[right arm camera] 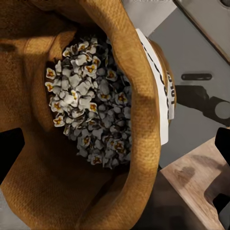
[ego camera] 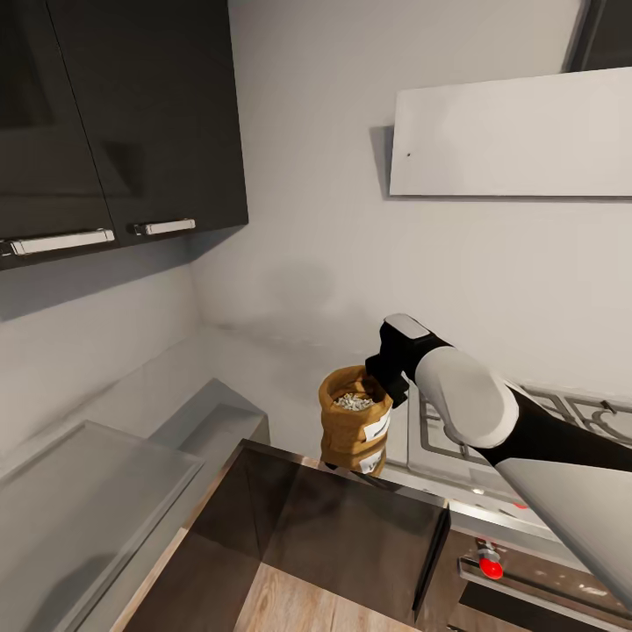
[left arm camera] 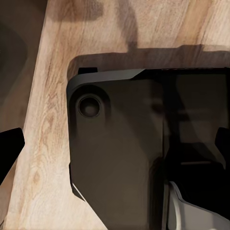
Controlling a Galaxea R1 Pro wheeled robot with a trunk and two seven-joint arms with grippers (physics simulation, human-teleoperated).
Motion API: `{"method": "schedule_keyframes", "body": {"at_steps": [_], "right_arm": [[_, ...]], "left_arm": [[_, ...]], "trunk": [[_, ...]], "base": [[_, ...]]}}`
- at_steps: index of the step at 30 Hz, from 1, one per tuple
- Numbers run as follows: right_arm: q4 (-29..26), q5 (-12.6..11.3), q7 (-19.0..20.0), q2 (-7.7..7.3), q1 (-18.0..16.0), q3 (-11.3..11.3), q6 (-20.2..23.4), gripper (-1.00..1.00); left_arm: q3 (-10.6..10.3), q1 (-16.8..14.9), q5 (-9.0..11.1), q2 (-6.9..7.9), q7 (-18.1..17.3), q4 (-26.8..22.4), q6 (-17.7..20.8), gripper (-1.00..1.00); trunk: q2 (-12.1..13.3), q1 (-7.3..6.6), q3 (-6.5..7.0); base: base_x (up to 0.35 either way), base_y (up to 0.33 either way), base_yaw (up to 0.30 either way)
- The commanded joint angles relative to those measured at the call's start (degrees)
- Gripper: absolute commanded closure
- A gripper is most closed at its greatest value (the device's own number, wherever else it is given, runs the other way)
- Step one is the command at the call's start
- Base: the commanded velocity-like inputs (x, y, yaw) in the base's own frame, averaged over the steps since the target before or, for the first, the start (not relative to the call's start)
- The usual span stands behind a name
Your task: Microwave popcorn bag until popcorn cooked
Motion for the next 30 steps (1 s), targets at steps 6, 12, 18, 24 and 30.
{"method": "schedule_keyframes", "body": {"at_steps": [6,12,18,24,30], "right_arm": [[-0.1,0.0,-0.3,0.01,0.0,0.4,0.6,-1.0],[-0.1,1.2,-0.2,0.01,0.0,0.4,0.6,-1.0],[-0.1,1.2,0.4,0.01,0.0,0.4,0.5,-1.0],[-0.1,1.3,0.6,0.01,0.1,0.5,0.5,-1.0],[-0.1,1.3,0.6,0.01,0.1,0.5,0.5,-1.0]], "left_arm": [[0.1,-0.1,0.0,0.05,0.0,0.0,-0.2,-1.0],[0.1,-0.1,0.0,0.11,0.0,0.0,-0.2,-1.0],[0.2,-0.1,0.1,0.13,0.0,0.0,-0.2,-1.0],[0.2,-0.1,0.2,0.13,-0.1,0.0,-0.2,-1.0],[0.2,-0.1,0.3,0.13,-0.2,0.0,-0.2,-1.0]], "trunk": [[-0.1,0.04,-0.14],[-0.1,0.04,-0.14],[-0.1,0.04,-0.14],[-0.1,0.04,-0.14],[-0.1,0.04,-0.14]], "base": [[-0.003,0.006,0.0],[-0.094,0.166,0.0],[-0.01,0.018,0.0],[-0.021,0.064,0.0],[-0.036,0.089,0.0]]}}
